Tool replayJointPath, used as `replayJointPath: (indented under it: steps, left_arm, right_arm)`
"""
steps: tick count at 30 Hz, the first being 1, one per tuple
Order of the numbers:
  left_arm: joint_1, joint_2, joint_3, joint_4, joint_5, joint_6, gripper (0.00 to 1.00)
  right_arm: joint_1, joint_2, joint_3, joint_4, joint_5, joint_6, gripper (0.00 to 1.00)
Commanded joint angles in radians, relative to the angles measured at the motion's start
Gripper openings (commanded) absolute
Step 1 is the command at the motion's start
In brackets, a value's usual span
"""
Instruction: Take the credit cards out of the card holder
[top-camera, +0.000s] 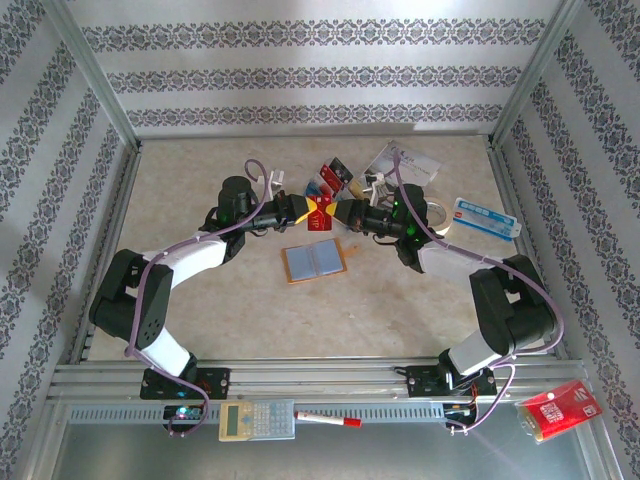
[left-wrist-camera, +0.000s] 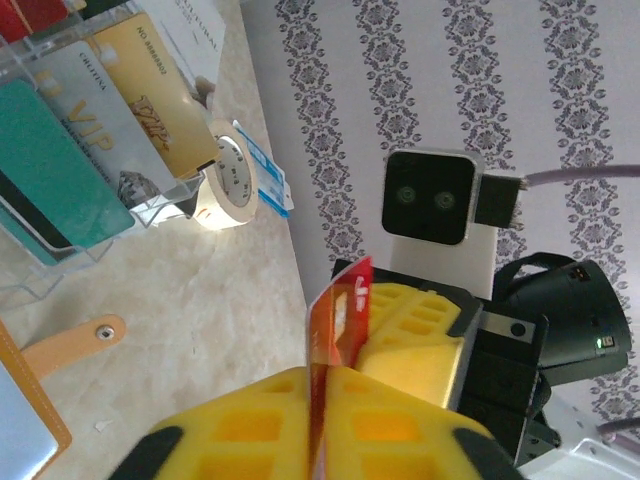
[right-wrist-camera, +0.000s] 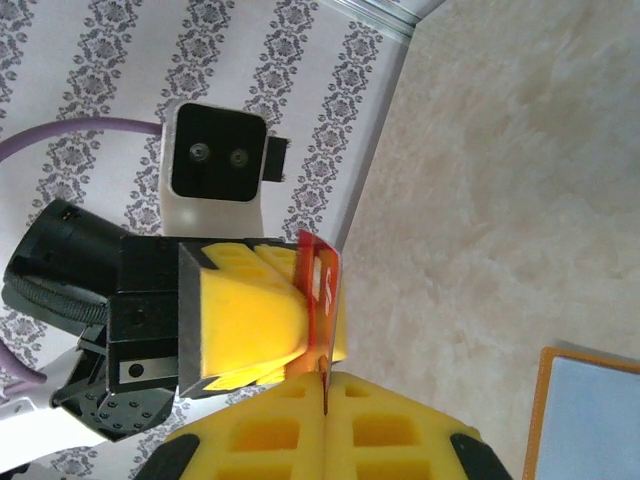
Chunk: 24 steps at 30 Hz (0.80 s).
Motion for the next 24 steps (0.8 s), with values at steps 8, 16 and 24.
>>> replayJointPath:
  steps: [8,16,24]
  left_arm:
    - [-0.006,-0.054,-0.005,0.042,-0.08,-0.015,0.0]
    - [-0.006,-0.073,0.004,0.022,-0.174,-0.008,0.0]
    - [-0.004,-0.075,0.007,-0.007,-0.205,0.001,0.0]
  right_arm:
    - [0.015,0.007,-0.038,0.119,0.034,0.067,0.2]
    - [0.036,0.038,-0.053,0.245,0.042,0.146,0.19]
    - [0.044,0.059,-0.041,0.271,0.035,0.145,0.03]
